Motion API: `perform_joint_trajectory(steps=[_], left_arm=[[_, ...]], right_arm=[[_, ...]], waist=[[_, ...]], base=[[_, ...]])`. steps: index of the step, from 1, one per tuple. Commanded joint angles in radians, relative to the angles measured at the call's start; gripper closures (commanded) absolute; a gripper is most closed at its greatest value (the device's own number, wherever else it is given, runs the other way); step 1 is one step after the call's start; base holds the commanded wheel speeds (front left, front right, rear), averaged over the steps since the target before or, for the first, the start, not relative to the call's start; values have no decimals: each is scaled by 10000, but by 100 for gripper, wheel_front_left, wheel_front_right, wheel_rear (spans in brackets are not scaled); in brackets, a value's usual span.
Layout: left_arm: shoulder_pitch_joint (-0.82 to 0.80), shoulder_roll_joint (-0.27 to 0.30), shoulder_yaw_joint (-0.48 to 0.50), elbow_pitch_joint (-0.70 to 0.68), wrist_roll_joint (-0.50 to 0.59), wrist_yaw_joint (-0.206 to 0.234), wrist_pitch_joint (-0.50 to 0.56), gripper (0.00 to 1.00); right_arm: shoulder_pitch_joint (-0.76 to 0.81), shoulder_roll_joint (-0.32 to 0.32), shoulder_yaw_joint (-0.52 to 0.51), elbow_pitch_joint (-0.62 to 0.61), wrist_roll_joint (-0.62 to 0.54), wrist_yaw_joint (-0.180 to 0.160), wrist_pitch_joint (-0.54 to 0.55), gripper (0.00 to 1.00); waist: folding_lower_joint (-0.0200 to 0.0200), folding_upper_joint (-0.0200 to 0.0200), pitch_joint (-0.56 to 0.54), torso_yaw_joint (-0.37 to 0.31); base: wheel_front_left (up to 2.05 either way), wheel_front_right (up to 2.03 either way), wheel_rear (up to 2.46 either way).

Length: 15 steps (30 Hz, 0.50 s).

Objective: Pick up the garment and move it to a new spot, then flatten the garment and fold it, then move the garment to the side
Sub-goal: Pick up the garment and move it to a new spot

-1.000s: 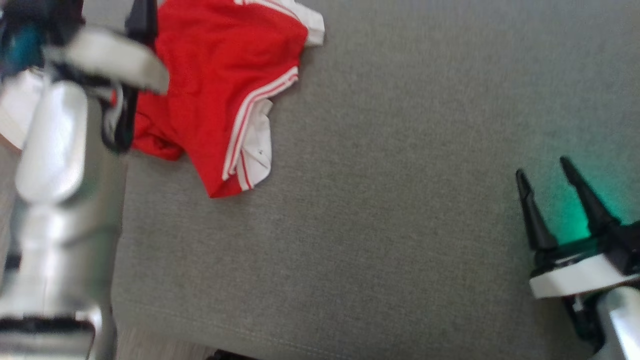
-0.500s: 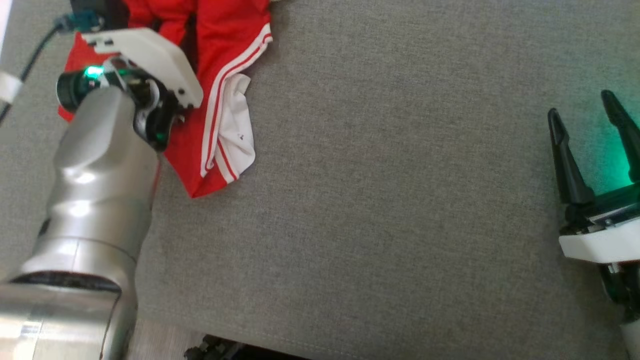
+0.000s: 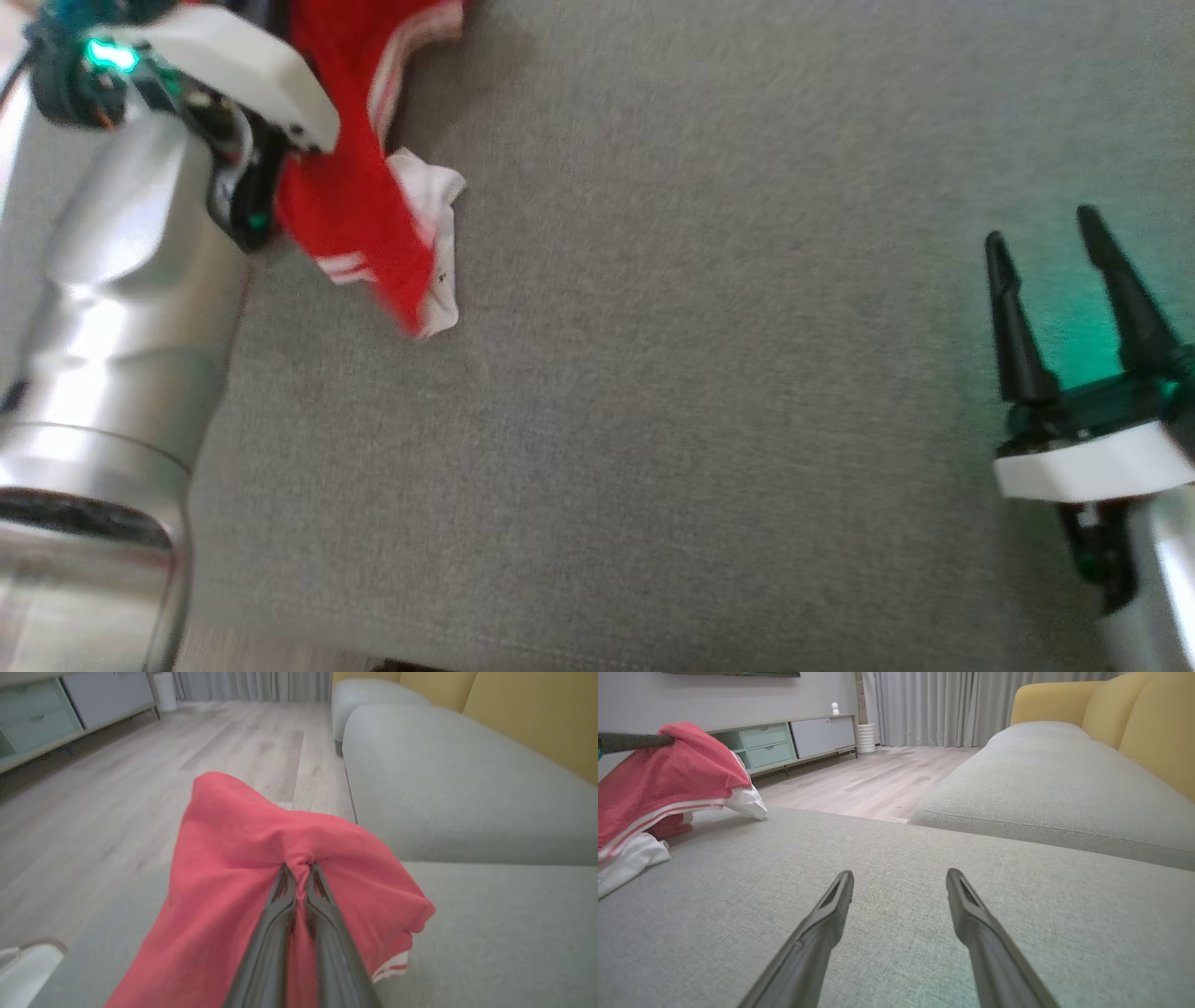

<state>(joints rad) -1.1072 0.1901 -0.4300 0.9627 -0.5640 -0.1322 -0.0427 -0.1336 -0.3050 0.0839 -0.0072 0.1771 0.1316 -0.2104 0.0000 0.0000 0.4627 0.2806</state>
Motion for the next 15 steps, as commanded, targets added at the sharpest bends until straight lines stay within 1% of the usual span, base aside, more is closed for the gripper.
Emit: perform_joint_trajectory(steps=[1, 4, 8, 11, 15], left_arm=[[-645, 706, 31, -462, -26, 16, -263, 100], [-846, 946, -453, -887, -86, 16, -417, 100], [-943, 1185, -1172, -1742, -465, 16, -211, 100], [-841, 1445, -1700, -2514, -876, 16, 102, 100], [-599, 1689, -2244, -3544, -1424, 16, 621, 100]], right_arm=[[37, 161, 213, -84, 121, -9, -195, 0], [64, 628, 339, 383, 185, -9, -394, 0], [218, 1125, 572, 864, 127, -9, -496, 0], [321, 1500, 666, 844, -16, -9, -507, 0], [539, 1838, 760, 665, -110, -9, -510, 0]], waist=[[0, 0, -910, -451], [0, 0, -1729, -893], [0, 0, -2795, -1612], [0, 0, -3521, -2263], [0, 0, -4101, -3116]], base=[[0, 0, 0], [0, 0, 0], [0, 0, 0], [0, 0, 0], [0, 0, 0]])
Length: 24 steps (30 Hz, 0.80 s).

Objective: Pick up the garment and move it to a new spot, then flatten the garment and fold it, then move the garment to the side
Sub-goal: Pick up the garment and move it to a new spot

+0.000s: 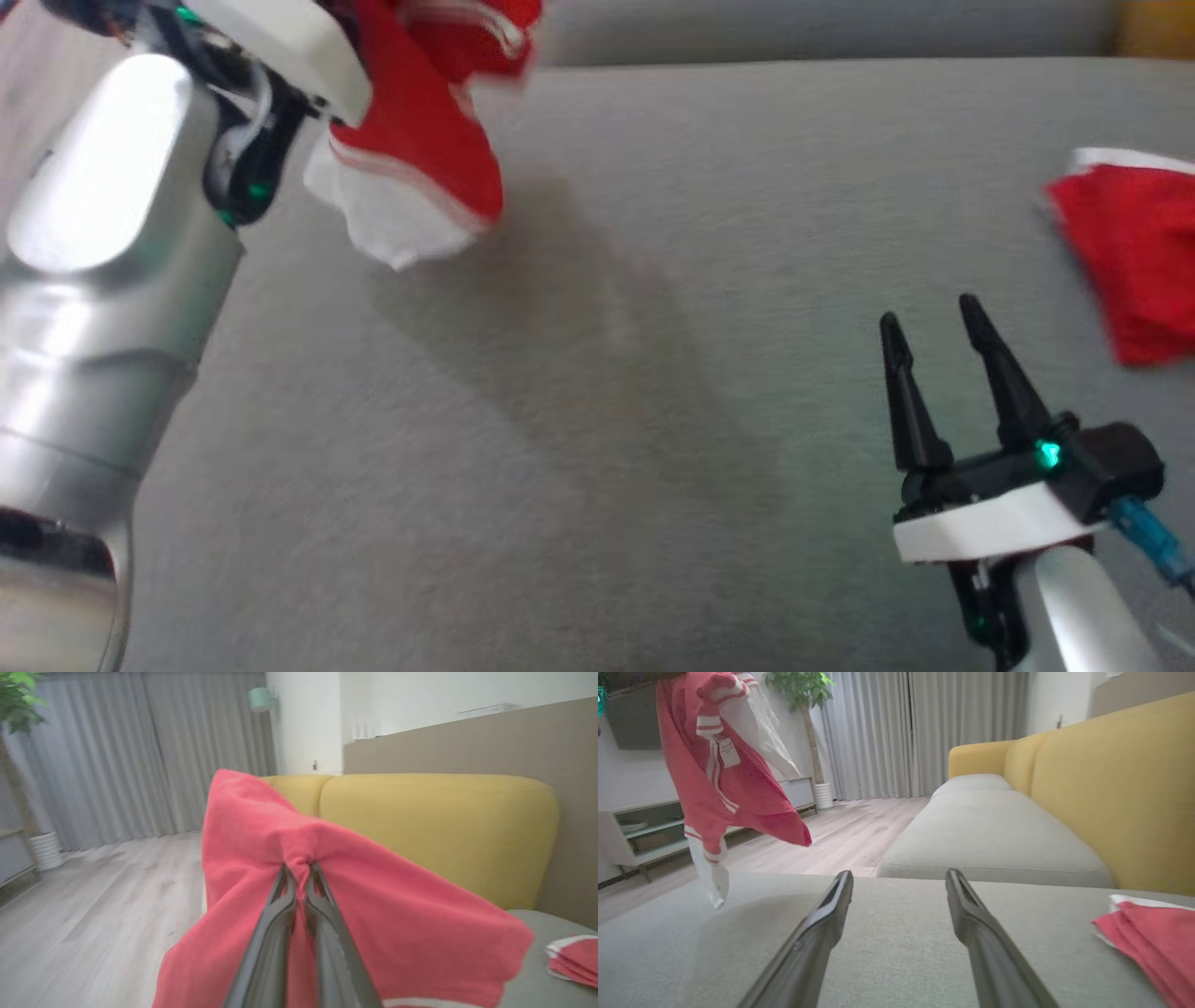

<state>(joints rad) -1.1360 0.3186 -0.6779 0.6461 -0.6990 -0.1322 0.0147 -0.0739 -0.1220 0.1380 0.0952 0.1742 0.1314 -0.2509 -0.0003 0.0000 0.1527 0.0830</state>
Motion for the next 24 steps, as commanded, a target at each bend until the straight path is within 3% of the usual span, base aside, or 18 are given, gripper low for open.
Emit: perform_joint_trajectory(steps=[1, 5, 9, 14, 18, 19, 20, 21, 24], left_arm=[[-220, 427, 94, -628, -207, 16, 194, 100], [102, 416, -320, -1258, -453, 16, 529, 100], [919, 27, -1060, -1534, -749, 16, 950, 100], [1969, -480, -1950, -823, -772, 16, 817, 100], [2363, -919, -2378, 272, -538, 32, -21, 100], [2384, -1112, -2375, 617, -507, 73, -293, 64], [2383, -1325, -2373, 956, -475, 117, -561, 35], [2339, -1497, -2432, 1260, -361, 126, -854, 0], [2194, -1871, -2619, 2019, 67, 217, -1886, 0]], right_arm=[[-9, 55, 232, -397, -90, -7, -106, 0], [128, 152, 207, -484, -81, -7, -107, 0], [209, 275, 305, -574, -21, -7, -107, 0], [-21, 408, 622, -568, 79, -7, -108, 0], [-305, 527, 670, -608, 172, -7, -108, 0], [-343, 553, 665, -607, 182, -7, -108, 0], [-369, 572, 671, -594, 189, -7, -108, 0], [-392, 588, 676, -589, 190, -7, -108, 0], [-395, 622, 601, -560, 171, -7, -108, 0]], waist=[[3, 0, -1082, -1352], [3, 0, -1180, -1938], [3, 0, -953, -2800], [3, 0, -382, -3656], [3, 0, 273, -4060], [3, 0, 418, -4081], [3, 0, 545, -4080], [3, 0, 650, -4065], [3, 0, 809, -3898]], base=[[0, 0, 0], [0, 0, 0], [0, 0, 0], [0, 0, 0], [0, 0, 0], [0, 0, 0], [0, 0, 0], [0, 0, 0], [0, 0, 0]])
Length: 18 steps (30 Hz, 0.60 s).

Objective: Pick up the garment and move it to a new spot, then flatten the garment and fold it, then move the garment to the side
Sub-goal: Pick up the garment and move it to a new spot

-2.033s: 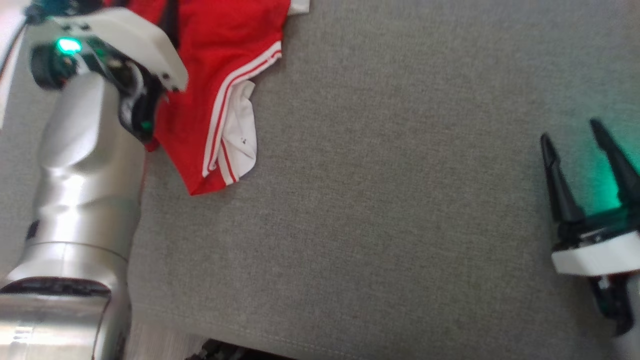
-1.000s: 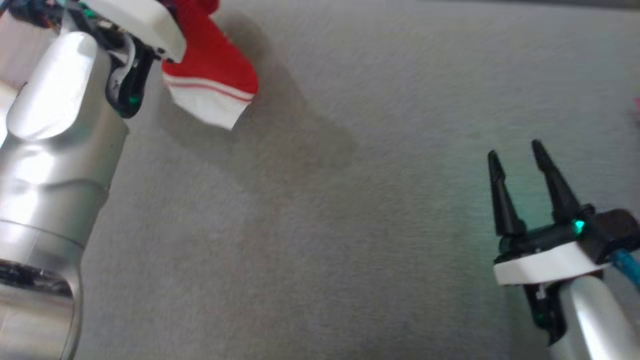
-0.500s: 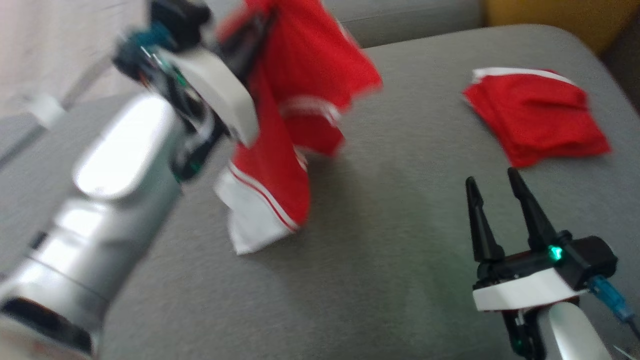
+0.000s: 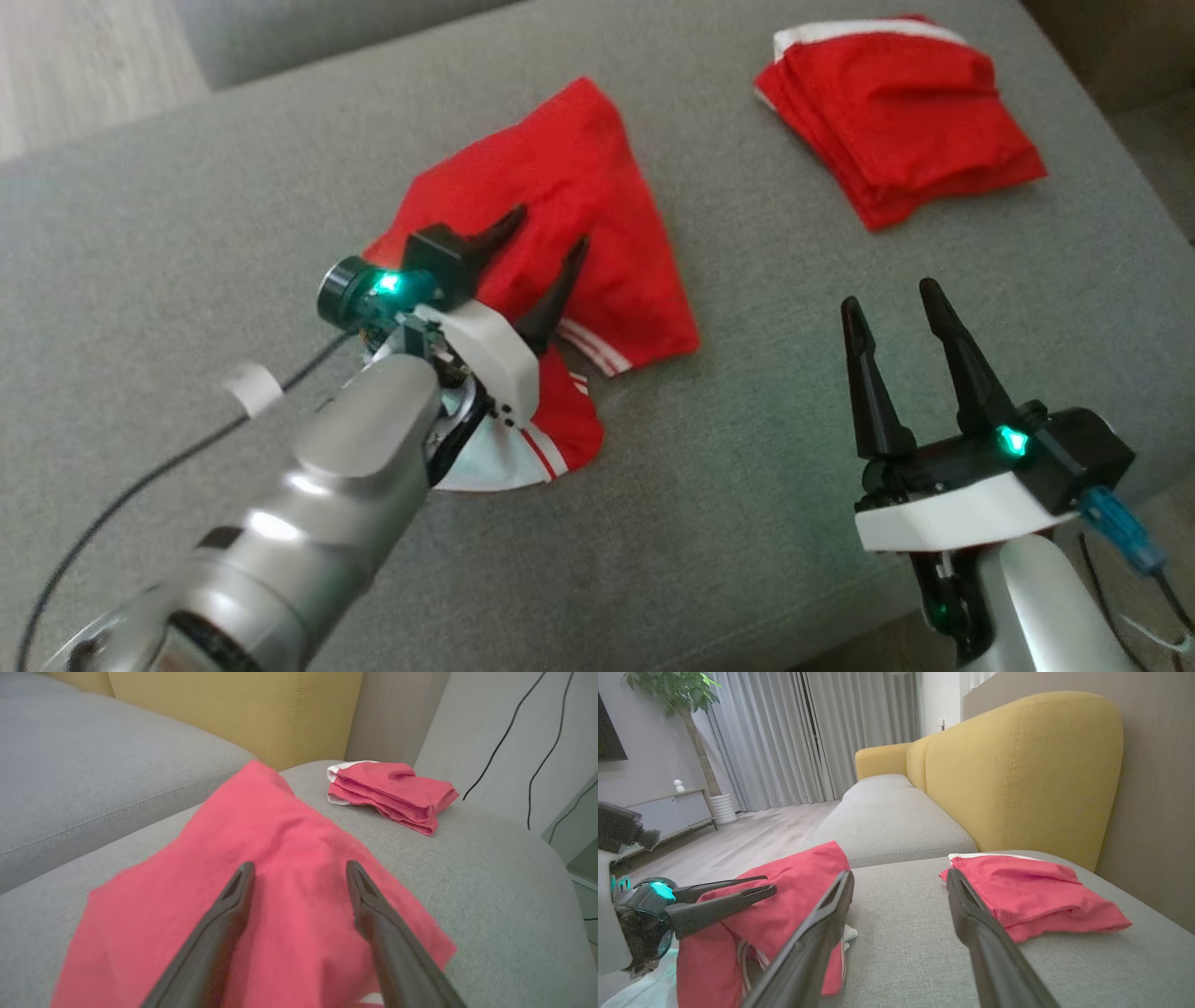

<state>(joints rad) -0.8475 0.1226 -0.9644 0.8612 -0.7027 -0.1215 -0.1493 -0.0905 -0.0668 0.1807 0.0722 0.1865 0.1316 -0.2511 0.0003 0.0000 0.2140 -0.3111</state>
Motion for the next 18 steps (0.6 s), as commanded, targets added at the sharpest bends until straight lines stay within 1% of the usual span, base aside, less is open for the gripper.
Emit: perform_joint_trajectory(steps=[1, 3, 5, 7, 10, 14, 18], left_arm=[[-716, -2, 224, 71, 222, 190, -543, 0], [-681, -134, 286, 327, 406, 397, -939, 0], [-486, -211, 476, 329, 583, 690, -1094, 0], [-98, -235, 1007, -320, 783, 1082, -1115, 0], [999, -140, 1818, -1502, 1248, 1494, -1120, 0], [2820, 22, 2780, -2841, 1772, 1869, -1122, 0], [4446, 147, 3670, -4206, 2415, 2370, -1123, 0]], right_arm=[[-217, 78, 141, -294, 42, -9, -106, 0], [-181, 86, 177, -146, 23, -9, -106, 0], [-110, 91, 189, 51, 22, -9, -106, 0], [19, 88, 143, 244, 10, -9, -106, 0], [340, 75, 0, 450, 21, -9, -106, 0], [882, 22, -73, 716, -32, -9, -106, 0], [1276, 24, -157, 890, -182, -9, -106, 0]], waist=[[-3, 0, 187, 131], [-3, 0, 60, 337], [-3, 0, -206, 607], [-3, 0, -555, 946], [-3, 0, -1144, 1494], [-3, 0, -1943, 2145], [-3, 0, -2369, 2674]], base=[[0, 0, 0], [0, 0, 0], [0, 0, 0], [0, 0, 0], [0, 0, 0], [0, 0, 0], [0, 0, 0]])
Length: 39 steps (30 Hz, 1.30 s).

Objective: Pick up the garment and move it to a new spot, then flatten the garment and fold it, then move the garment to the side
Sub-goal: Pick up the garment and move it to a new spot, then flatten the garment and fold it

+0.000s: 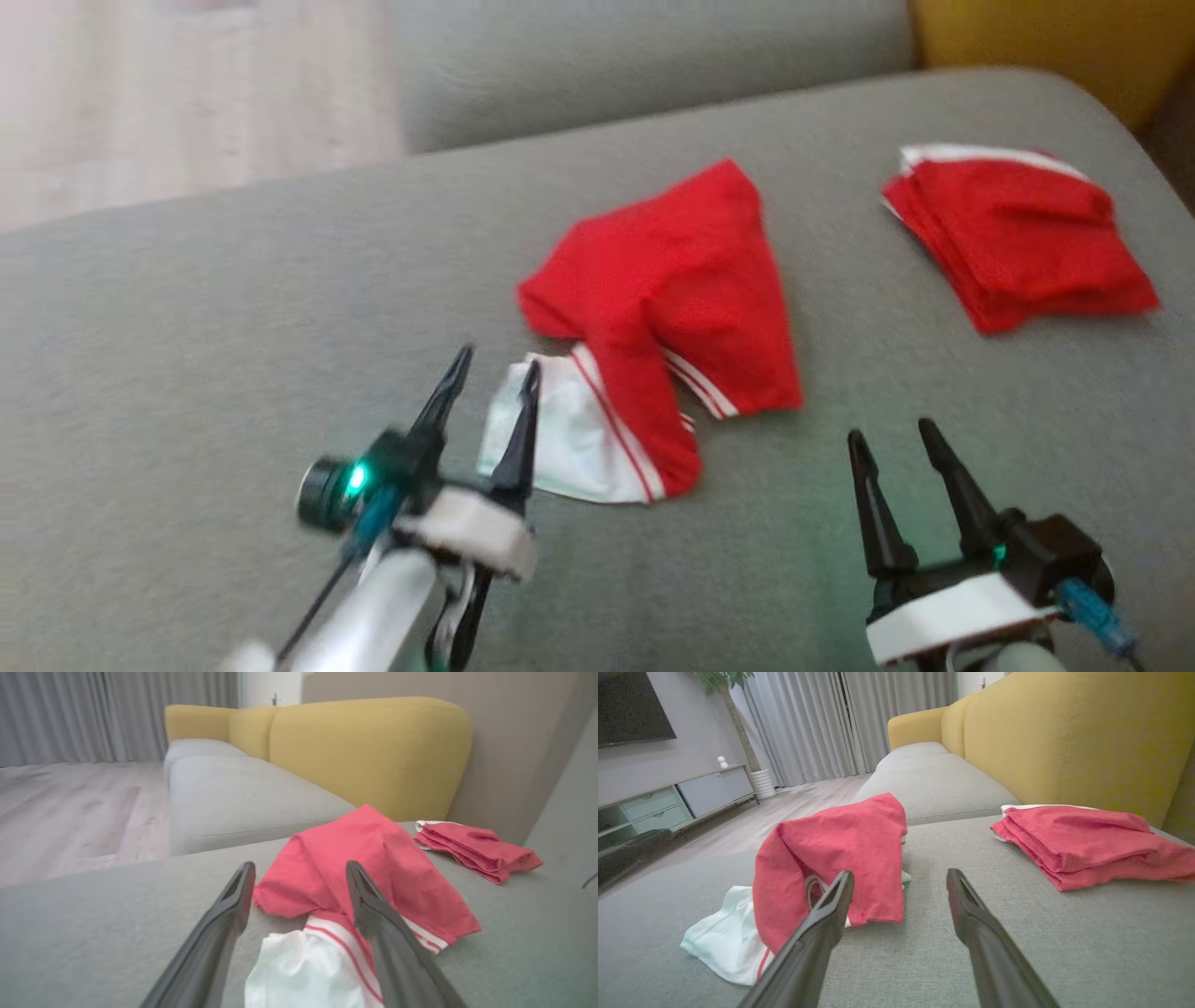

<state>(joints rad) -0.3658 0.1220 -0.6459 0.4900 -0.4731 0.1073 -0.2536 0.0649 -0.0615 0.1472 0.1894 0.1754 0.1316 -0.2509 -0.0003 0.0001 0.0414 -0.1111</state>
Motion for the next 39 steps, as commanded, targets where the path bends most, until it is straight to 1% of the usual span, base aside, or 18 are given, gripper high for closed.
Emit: perform_joint_trajectory(steps=[1, 5, 6, 8, 10, 16, 21, 27, 39], left_arm=[[13, 165, 720, -860, 301, 209, -80, 0], [1447, 171, 1637, -2216, 990, 574, -80, 0], [1447, 171, 1637, -2216, 990, 574, -80, 0], [2097, 119, 2127, -2848, 1286, 710, -81, 0], [2689, 74, 2520, -3385, 1607, 762, -81, 0], [4263, -124, 3435, -4518, 2448, 723, -81, 0], [5169, -323, 3860, -4561, 2781, 468, -81, 0], [5404, -475, 4088, -4388, 3187, 121, -81, 0], [5391, -648, 4278, -4102, 3623, -107, -81, 0]], right_arm=[[-202, -26, 169, -239, -110, -9, -108, 0], [49, 12, -41, -141, -185, -9, -108, 0], [49, 12, -41, -141, -185, -9, -108, 0], [162, 31, -142, -124, -223, -9, -108, 0], [297, 47, -252, -145, -261, -9, -108, 0], [795, 74, -291, -318, -793, -9, -108, 0], [1202, 99, -530, -359, -699, -9, -109, 0], [1291, 109, -577, -345, -414, -9, -109, 0], [1277, 111, -628, -301, -223, -9, -109, 0]], waist=[[3, -1, -726, 775], [3, -1, -994, 1101], [3, -1, -994, 1101], [3, -1, -1104, 1218], [3, -1, -1201, 1328], [3, -1, -1369, 1526], [3, -1, -1477, 1673], [3, -1, -1570, 1770], [3, -1, -1536, 1925]], base=[[0, 0, 0], [0, 0, 0], [0, 0, 0], [0, 0, 0], [0, 0, 0], [0, 0, 0], [0, 0, 0], [0, 0, 0], [0, 0, 0]])
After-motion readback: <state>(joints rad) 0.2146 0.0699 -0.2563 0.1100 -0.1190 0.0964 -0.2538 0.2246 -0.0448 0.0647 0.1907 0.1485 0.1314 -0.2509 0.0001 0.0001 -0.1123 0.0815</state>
